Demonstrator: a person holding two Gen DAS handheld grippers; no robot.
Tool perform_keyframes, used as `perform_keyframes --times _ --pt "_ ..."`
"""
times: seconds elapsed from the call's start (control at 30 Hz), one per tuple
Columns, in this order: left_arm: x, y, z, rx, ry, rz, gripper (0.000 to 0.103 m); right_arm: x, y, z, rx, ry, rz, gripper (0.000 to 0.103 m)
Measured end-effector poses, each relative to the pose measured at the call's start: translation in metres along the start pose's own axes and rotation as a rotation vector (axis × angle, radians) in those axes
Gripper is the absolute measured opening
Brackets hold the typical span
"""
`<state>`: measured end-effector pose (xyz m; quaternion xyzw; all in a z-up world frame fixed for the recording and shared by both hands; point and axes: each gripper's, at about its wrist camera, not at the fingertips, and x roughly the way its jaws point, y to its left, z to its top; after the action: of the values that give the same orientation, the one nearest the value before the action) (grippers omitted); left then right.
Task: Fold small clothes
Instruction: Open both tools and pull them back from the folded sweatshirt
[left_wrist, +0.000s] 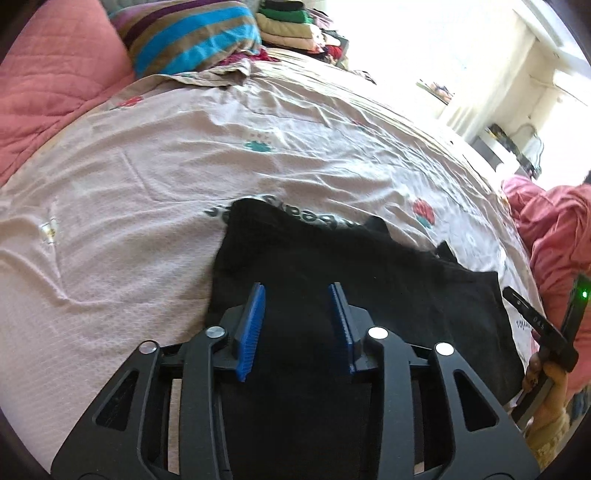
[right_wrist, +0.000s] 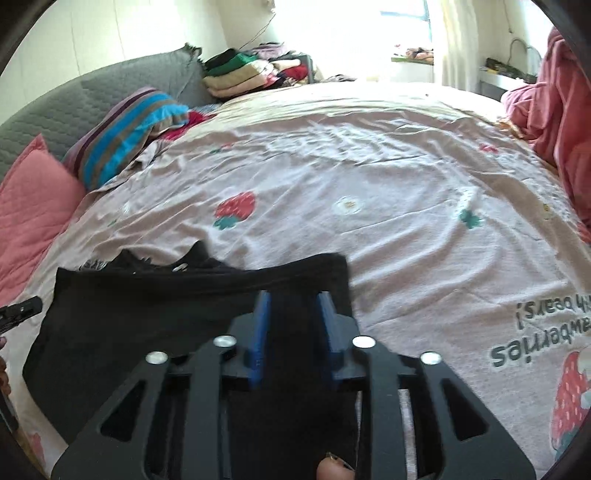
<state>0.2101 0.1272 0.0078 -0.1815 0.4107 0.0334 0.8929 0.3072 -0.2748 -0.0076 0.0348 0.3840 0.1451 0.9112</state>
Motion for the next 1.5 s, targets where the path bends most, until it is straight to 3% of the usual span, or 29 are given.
perform_keyframes --times 0.13,0.2,0.33,0.37,0.4,0.43,0.47,0.63,0.67,0.8,0.97,1.03,1.13,1.5 --pt "0.002 0.015 -0.003 -0.04 0.005 0.02 0.039 0.003 -0.012 0.0 0.022 0.014 -0.025 0.05" --pt "0.007 0.018 -0.005 -0.048 0.02 0.026 0.048 0.009 -0.015 -0.002 0.02 0.051 -0.022 0.057" --pt "0.019 0.022 -0.009 -0.046 0.048 0.045 0.048 0.016 -0.014 -0.007 0.012 0.07 0.001 0.057" --pt "0.021 0.024 -0.011 -0.052 0.053 0.04 0.047 0.017 -0.013 -0.008 0.008 0.071 0.003 0.056" --pt "0.023 0.023 -0.013 -0.049 0.056 0.038 0.037 0.018 -0.01 -0.01 -0.005 0.072 0.012 0.038" --pt "0.024 0.022 -0.015 -0.039 0.058 0.041 0.031 0.018 -0.009 -0.011 -0.014 0.069 0.005 0.012" --pt "0.024 0.02 -0.016 -0.017 0.06 0.048 0.021 0.016 -0.007 -0.012 -0.021 0.055 -0.005 0.008" --pt "0.01 0.016 -0.01 0.012 0.016 0.056 0.011 -0.005 -0.008 -0.007 -0.014 -0.047 -0.03 0.007" --pt "0.006 0.016 -0.009 0.019 -0.004 0.076 0.0 -0.006 -0.008 -0.006 -0.014 -0.055 -0.043 0.007" --pt "0.013 0.024 -0.013 0.01 0.013 0.09 0.0 0.011 -0.016 -0.012 -0.001 0.02 -0.081 0.007" --pt "0.012 0.023 -0.019 0.024 0.008 0.093 0.001 0.013 -0.015 -0.018 -0.005 0.053 -0.112 0.016" --pt "0.008 0.024 -0.019 0.021 0.005 0.087 0.002 0.007 -0.015 -0.022 -0.001 0.061 -0.102 0.032" --pt "0.002 0.023 -0.02 0.022 0.003 0.077 0.003 -0.002 -0.012 -0.033 0.01 0.074 -0.078 0.048" --pt "-0.029 0.007 -0.035 0.062 -0.022 0.041 0.015 -0.039 -0.004 -0.069 0.052 0.118 0.015 0.05"
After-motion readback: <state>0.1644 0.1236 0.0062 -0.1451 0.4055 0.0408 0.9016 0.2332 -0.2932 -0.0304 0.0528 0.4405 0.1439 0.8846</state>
